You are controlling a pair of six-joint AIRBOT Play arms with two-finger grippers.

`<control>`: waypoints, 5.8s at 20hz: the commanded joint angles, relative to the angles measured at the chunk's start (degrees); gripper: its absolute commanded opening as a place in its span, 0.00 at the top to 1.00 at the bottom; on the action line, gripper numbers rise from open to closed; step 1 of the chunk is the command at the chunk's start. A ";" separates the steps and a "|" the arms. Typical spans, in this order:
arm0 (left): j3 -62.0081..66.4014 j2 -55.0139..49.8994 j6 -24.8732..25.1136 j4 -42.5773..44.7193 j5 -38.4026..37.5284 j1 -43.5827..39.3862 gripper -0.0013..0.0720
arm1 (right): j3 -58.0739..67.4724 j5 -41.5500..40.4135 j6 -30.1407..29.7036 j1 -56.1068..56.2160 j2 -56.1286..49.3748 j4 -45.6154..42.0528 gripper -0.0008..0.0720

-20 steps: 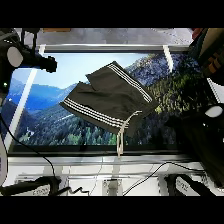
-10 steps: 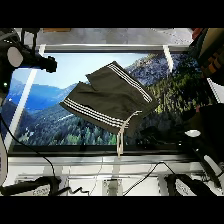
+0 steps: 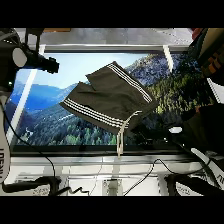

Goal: Fold the clothes and pants, and hang the long-sleeved shirts on hangers.

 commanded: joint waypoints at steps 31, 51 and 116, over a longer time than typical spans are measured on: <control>-13.51 -27.08 -11.04 -26.95 3.06 12.57 0.65 | 7.06 -2.34 -0.83 2.91 -4.35 -5.35 0.97; -50.21 22.27 -15.43 -11.91 10.16 10.49 0.98 | 16.55 18.53 7.48 2.78 16.46 -36.24 0.97; -26.47 -12.92 -17.05 3.04 59.54 -22.71 0.06 | -1.97 -8.50 84.06 -11.91 34.80 -94.18 0.13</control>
